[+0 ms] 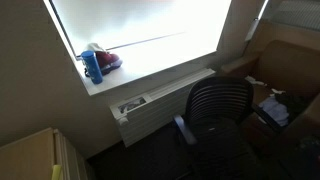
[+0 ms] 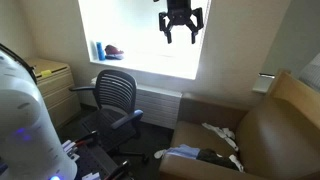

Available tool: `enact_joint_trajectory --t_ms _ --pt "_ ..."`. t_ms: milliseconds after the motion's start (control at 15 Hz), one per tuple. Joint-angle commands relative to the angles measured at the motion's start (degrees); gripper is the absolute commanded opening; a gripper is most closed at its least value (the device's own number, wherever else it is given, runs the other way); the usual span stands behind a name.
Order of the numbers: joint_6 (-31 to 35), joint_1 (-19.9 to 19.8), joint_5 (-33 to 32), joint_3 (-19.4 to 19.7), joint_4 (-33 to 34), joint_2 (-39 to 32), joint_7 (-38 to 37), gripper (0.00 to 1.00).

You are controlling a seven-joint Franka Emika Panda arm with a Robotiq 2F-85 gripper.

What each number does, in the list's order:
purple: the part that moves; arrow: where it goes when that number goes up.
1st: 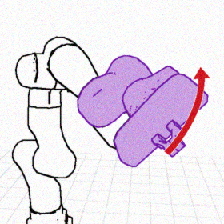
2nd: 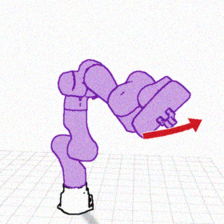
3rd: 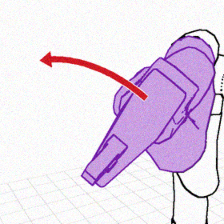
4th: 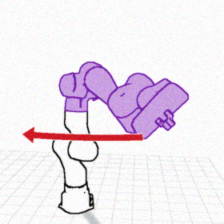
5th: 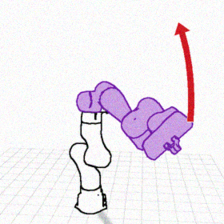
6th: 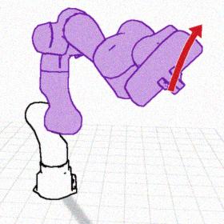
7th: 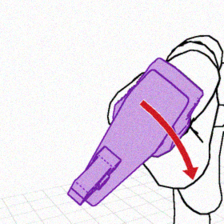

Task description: Remove the dark grey clothing from the sofa and place it on the backrest of the black chair, return the clothing to the sofa

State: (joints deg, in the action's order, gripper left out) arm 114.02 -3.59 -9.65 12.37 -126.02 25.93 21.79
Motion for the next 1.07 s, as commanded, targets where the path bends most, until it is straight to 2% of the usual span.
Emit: enact_joint_trajectory --t_ms 0,133,200,400,533,600,667,733,800,1000 --pt "-0.1 -0.5 0.3 -0.4 0.1 -0.1 0.2 1.0" --pt "7.9 -2.3 -1.4 -1.5 -2.2 -4.7 -8.2 1.0" --pt "14.0 -3.2 -2.6 -1.2 -4.3 -6.5 -11.1 1.0" --pt "28.1 -5.8 -8.0 -1.0 -2.6 -13.6 -16.3 1.0" --pt "38.2 -9.0 -12.7 -1.1 -1.4 -21.6 -24.2 1.0" --pt "38.0 -10.3 -15.6 -1.6 0.6 -24.8 -28.8 1.0" --pt "32.8 -10.4 -17.1 -1.6 2.6 -26.7 -31.1 1.0" --pt "27.2 -8.9 -13.3 -1.0 2.7 -25.1 -27.4 1.0" --pt "33.9 -9.0 -14.5 -0.3 -0.8 -23.8 -27.7 1.0" --pt "29.6 -8.6 -13.9 -0.3 2.1 -26.0 -27.7 1.0"
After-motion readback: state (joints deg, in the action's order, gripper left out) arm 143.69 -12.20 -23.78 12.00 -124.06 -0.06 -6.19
